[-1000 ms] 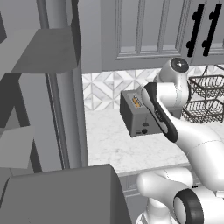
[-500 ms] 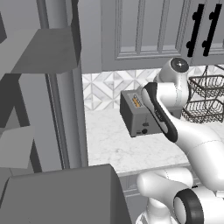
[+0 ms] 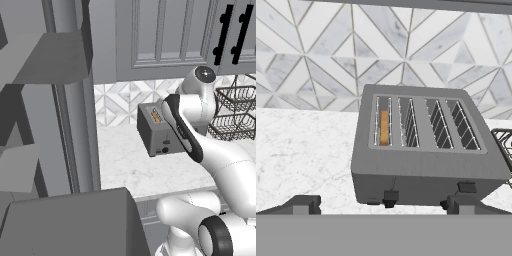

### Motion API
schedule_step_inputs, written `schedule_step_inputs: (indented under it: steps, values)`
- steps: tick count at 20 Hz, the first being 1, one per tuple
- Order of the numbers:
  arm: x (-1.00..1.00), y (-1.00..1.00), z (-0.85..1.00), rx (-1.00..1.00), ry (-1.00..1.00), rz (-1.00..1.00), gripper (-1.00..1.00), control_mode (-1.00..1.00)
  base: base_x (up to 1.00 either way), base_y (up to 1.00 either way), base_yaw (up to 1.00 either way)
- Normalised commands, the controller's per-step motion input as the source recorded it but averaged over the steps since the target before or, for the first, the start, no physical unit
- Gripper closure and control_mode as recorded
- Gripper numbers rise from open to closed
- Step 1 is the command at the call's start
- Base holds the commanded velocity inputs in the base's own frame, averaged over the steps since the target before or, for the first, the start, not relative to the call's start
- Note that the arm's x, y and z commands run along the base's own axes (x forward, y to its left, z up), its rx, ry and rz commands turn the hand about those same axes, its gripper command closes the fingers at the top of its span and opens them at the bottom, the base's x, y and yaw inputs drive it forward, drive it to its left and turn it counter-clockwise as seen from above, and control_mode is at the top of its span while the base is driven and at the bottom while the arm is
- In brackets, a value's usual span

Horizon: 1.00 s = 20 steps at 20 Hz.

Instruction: Start the toaster. Once the lever pops up, take the bread to the plate on the dining counter.

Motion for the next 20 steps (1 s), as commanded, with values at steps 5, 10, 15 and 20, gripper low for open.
schedule_step_inputs:
  steps: [5,10,15,20]
  values:
    - [0.00,0.00,0.00,0.00,0.00,0.00,-1.00,-1.00,0.00,0.00,0.00]
    - [0.00,0.00,0.00,0.00,0.00,0.00,-1.00,-1.00,0.00,0.00,0.00]
    - [0.00,0.00,0.00,0.00,0.00,0.00,-1.00,-1.00,0.00,0.00,0.00]
    - [0.00,0.00,0.00,0.00,0.00,0.00,-1.00,-1.00,0.00,0.00,0.00]
